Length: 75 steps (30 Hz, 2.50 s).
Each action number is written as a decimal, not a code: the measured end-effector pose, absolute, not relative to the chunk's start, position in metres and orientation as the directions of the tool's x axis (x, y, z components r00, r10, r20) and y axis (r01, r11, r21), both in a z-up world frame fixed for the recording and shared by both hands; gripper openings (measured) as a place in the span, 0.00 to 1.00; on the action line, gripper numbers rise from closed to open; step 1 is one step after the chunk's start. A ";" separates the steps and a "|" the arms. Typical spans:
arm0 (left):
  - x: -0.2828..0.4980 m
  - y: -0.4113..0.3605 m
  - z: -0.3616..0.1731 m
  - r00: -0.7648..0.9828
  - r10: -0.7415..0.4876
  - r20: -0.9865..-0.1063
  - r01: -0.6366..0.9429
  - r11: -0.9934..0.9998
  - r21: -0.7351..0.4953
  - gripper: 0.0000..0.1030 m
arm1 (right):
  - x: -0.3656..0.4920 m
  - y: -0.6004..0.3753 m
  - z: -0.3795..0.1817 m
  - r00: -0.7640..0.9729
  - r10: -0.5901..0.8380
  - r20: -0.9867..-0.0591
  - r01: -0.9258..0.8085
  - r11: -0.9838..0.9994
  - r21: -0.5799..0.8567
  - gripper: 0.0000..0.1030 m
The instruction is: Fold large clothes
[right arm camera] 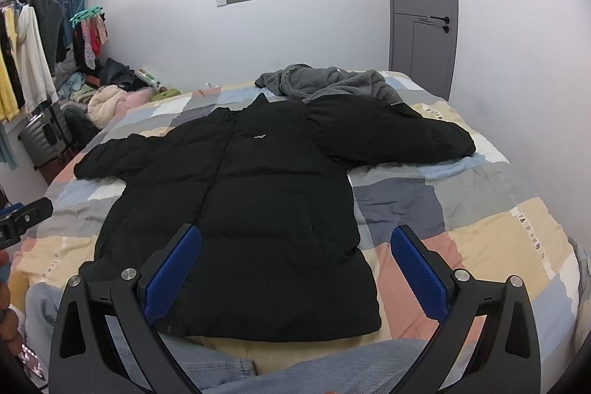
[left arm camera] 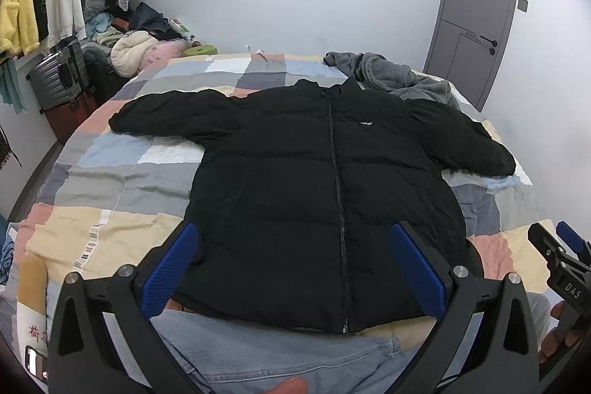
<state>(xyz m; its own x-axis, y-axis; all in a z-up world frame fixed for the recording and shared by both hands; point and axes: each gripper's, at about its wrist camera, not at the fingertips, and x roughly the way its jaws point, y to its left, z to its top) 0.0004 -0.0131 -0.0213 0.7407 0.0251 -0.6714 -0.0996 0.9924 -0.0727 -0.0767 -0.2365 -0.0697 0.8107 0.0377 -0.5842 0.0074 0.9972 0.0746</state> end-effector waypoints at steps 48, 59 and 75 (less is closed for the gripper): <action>0.138 0.006 -0.068 0.804 -0.105 -0.586 0.025 0.989 -0.143 1.00 | 0.040 -0.242 -0.090 0.846 0.019 -0.533 0.035 0.995 0.092 1.00; 0.162 0.012 -0.104 0.784 -0.145 -0.604 0.027 0.979 -0.200 1.00 | 0.101 -0.305 -0.076 0.874 -0.029 -0.485 0.079 0.993 0.084 1.00; 0.175 0.015 -0.134 0.748 -0.166 -0.643 -0.006 0.967 -0.256 1.00 | 0.160 -0.515 -0.144 0.860 -0.044 -0.508 0.283 0.870 0.404 0.96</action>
